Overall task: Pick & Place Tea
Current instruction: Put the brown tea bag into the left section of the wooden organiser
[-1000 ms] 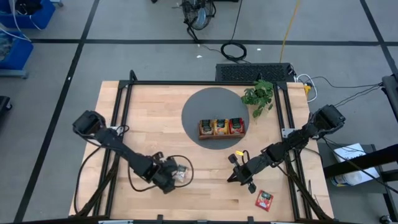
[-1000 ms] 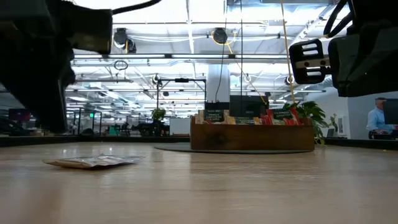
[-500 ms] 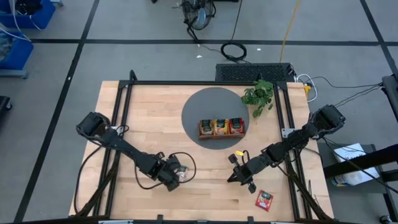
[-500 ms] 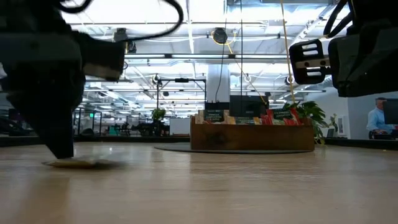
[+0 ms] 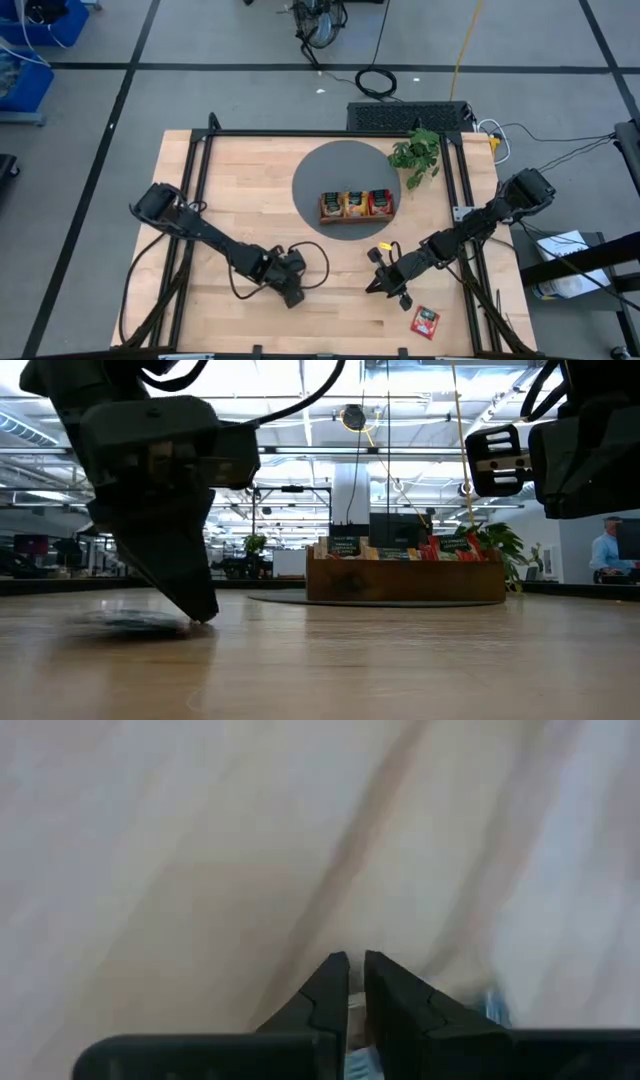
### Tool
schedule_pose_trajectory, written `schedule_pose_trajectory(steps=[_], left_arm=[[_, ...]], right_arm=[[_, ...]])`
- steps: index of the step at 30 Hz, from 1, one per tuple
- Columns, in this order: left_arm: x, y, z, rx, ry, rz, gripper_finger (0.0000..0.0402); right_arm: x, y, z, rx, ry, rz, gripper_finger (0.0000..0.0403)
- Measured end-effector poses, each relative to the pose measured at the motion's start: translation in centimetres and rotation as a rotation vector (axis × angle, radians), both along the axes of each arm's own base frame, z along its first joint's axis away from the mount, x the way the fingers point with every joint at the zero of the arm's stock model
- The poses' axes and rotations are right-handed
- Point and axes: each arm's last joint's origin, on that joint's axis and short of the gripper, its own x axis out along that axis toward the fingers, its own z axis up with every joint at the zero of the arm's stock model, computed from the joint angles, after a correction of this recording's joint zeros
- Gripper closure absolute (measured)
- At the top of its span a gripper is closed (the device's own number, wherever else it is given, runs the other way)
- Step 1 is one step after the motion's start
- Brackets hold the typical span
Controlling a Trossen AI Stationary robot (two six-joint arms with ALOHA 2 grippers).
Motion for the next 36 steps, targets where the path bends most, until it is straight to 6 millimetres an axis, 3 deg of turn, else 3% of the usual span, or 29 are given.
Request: schedule_pose_trajectory(steps=[7, 11, 18, 27, 30, 36], left_arm=[[0.4, -0.3, 1.1, 0.017, -0.024, -0.085, 0.0360], [0.6, -1.5, 2.0, -0.029, -0.034, -0.124, 0.0360], [-0.4, -3.1, 2.0, -0.052, -0.008, -0.138, 0.0360], [-3.3, -5.1, 1.9, -0.077, 0.182, -0.086, 0.0360], [-3.0, -4.8, 1.9, -0.070, 0.170, -0.075, 0.0360], [-0.5, -3.3, 1.0, -0.098, 0.110, -0.109, 0.0360]], right_arm=[[0.0, 0.0, 0.0, 0.000, 0.000, 0.000, 0.0399], [0.0, 0.0, 0.0, 0.000, 0.001, 0.000, 0.0399], [0.0, 0.0, 0.0, -0.004, 0.006, -0.003, 0.0399], [0.0, 0.0, 0.0, -0.004, 0.005, -0.003, 0.0399], [0.0, 0.0, 0.0, -0.003, 0.003, -0.004, 0.0398], [0.0, 0.0, 0.1, 0.004, -0.008, -0.003, 0.0398]])
